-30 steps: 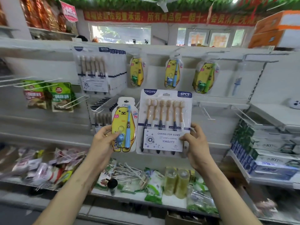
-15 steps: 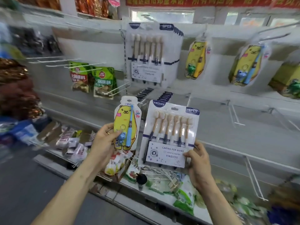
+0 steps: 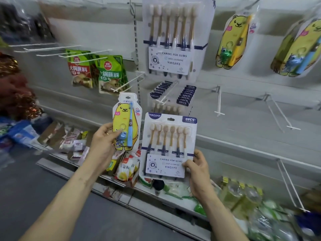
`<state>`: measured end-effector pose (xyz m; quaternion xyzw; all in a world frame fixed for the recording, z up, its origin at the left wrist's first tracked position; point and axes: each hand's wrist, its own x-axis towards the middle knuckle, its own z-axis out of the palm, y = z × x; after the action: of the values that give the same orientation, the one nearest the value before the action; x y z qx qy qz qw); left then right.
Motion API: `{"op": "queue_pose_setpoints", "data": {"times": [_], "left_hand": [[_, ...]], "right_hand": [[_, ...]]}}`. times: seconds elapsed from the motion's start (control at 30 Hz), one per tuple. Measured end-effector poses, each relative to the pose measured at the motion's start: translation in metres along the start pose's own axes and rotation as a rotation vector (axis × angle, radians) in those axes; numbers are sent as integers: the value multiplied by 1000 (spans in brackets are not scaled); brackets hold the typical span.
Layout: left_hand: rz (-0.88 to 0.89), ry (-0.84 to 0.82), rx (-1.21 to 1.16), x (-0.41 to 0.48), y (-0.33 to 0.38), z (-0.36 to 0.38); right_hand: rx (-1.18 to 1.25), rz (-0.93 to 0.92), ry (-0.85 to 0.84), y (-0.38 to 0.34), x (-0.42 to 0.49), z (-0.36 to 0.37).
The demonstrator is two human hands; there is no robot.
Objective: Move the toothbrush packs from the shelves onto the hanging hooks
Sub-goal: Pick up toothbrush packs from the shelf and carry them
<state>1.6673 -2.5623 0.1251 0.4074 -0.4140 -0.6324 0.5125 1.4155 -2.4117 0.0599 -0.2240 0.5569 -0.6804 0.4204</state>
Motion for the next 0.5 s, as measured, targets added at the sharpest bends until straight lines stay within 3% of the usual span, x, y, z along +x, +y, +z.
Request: {"op": "queue_pose_setpoints", "data": {"times": [0.5], "left_hand": [[-29, -25, -1, 29, 4, -16]], "right_hand": [[20, -69, 37, -1, 48, 56]]}}
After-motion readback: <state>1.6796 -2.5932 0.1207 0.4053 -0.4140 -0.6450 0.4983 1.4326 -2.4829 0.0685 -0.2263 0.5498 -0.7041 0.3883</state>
